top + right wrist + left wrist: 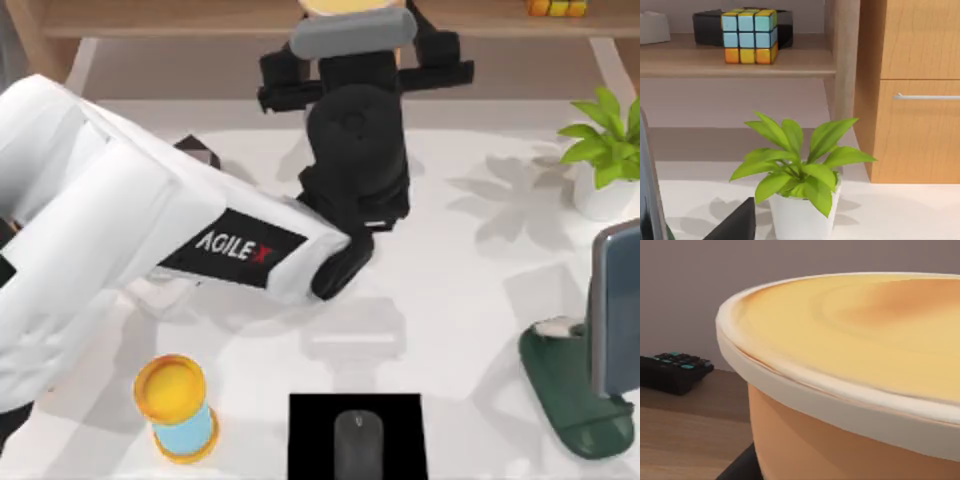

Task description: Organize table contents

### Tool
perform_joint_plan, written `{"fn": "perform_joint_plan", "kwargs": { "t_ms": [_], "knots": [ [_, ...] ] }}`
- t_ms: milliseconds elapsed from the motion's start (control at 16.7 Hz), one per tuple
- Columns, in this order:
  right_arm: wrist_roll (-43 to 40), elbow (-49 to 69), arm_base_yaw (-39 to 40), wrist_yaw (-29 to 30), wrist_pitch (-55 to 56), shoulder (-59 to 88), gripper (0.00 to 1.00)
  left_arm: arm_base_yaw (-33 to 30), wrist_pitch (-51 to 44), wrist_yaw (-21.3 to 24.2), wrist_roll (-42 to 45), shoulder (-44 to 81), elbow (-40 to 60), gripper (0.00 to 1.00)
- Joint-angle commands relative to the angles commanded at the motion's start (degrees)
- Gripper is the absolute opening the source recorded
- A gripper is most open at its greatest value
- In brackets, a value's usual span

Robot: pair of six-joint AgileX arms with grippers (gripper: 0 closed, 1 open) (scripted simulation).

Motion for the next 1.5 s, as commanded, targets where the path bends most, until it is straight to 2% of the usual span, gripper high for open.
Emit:
{"fn": "perform_joint_plan", "kwargs": {
  "t_ms": [360, 900, 1200, 1500],
  "knots": [
    [0.0, 0.0, 0.0, 0.0, 0.0, 0.0, 1.0, 10.4, -10.3, 10.5, 0.1, -6.3, 2.9, 0.0],
    [0.0, 0.0, 0.0, 0.0, 0.0, 0.0, 1.0, 25.5, -25.7, 25.1, 0.1, -9.5, 6.6, 0.0],
    [0.0, 0.0, 0.0, 0.0, 0.0, 0.0, 1.0, 29.0, -30.2, 29.4, -0.1, -9.4, 7.4, 0.0],
    [0.0, 0.0, 0.0, 0.0, 0.0, 0.0, 1.0, 29.2, -30.6, 29.8, -0.1, -9.3, 7.4, 0.0]
  ]
}}
